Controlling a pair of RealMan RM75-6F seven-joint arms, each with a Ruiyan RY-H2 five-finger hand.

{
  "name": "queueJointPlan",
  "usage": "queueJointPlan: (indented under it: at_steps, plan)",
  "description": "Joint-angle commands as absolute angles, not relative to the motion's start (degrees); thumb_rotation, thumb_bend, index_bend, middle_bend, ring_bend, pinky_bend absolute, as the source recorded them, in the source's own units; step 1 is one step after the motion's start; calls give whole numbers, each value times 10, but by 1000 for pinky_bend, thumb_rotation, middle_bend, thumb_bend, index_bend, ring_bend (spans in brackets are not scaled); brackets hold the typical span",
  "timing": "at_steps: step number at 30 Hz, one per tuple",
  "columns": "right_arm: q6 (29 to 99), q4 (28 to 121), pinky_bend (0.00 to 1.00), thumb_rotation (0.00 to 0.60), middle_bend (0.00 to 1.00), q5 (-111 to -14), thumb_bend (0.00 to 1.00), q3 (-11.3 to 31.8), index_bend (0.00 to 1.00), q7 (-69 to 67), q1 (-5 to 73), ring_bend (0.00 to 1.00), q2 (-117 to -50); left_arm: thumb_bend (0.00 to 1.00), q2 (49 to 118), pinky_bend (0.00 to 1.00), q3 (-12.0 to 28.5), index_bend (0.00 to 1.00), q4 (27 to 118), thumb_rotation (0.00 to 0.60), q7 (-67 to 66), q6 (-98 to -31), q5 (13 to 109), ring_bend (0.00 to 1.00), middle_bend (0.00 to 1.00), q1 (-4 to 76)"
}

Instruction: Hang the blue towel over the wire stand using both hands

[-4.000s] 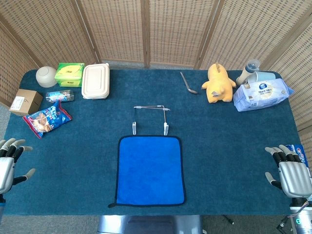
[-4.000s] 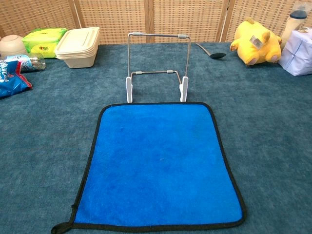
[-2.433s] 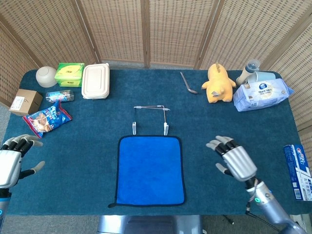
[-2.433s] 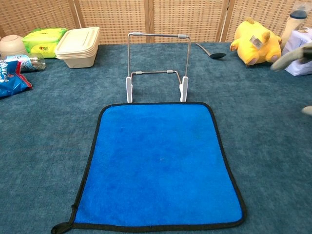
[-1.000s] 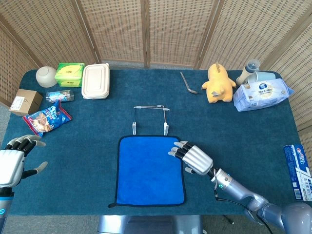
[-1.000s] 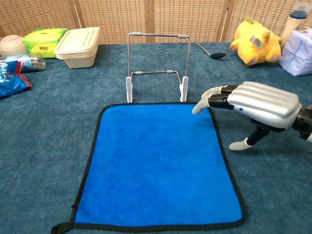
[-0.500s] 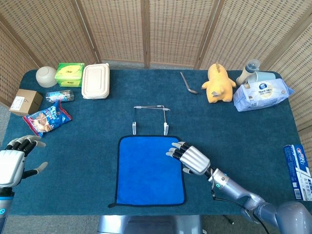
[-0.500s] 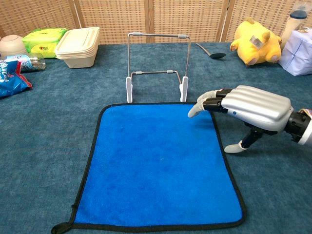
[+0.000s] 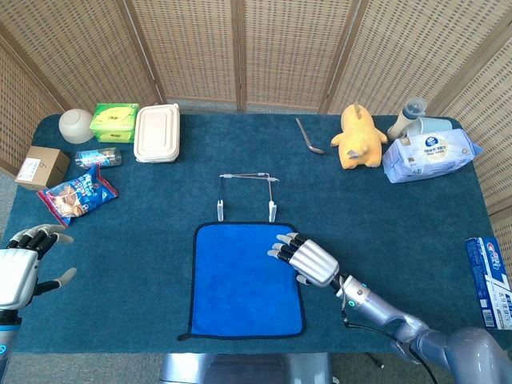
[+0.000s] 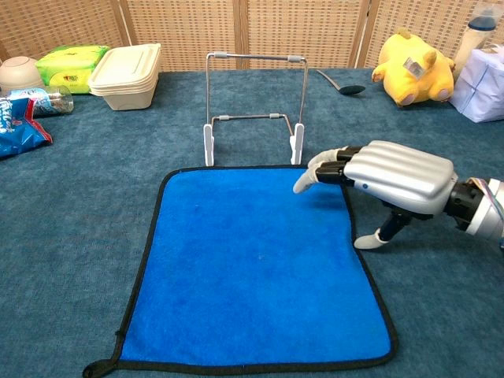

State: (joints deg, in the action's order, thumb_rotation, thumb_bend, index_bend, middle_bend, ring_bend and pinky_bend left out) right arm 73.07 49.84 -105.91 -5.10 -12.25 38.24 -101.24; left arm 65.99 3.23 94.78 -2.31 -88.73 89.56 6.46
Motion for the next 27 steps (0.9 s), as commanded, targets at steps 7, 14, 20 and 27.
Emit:
queueJointPlan:
  at_steps: [7, 14, 20, 27]
  plan:
    - [724, 508, 253, 600, 262, -1048, 102, -41, 219, -111, 394, 161, -1023, 235, 668, 267, 30, 393, 937, 600, -15, -889, 895, 272, 317, 62]
    - [710, 504, 253, 600, 262, -1042, 144, -42, 219, -108, 400, 161, -1041, 236, 670, 267, 31, 393, 927, 600, -5, -892, 894, 272, 316, 60]
    - [712, 494, 253, 600, 262, -1041, 254, -40, 223, -106, 407, 162, -1057, 235, 671, 267, 31, 393, 923, 600, -1, -893, 895, 272, 317, 60]
    - [714, 484, 253, 600, 262, -1033, 372, -33, 239, -109, 412, 179, -1075, 236, 671, 267, 31, 393, 920, 600, 2, -895, 896, 272, 317, 58]
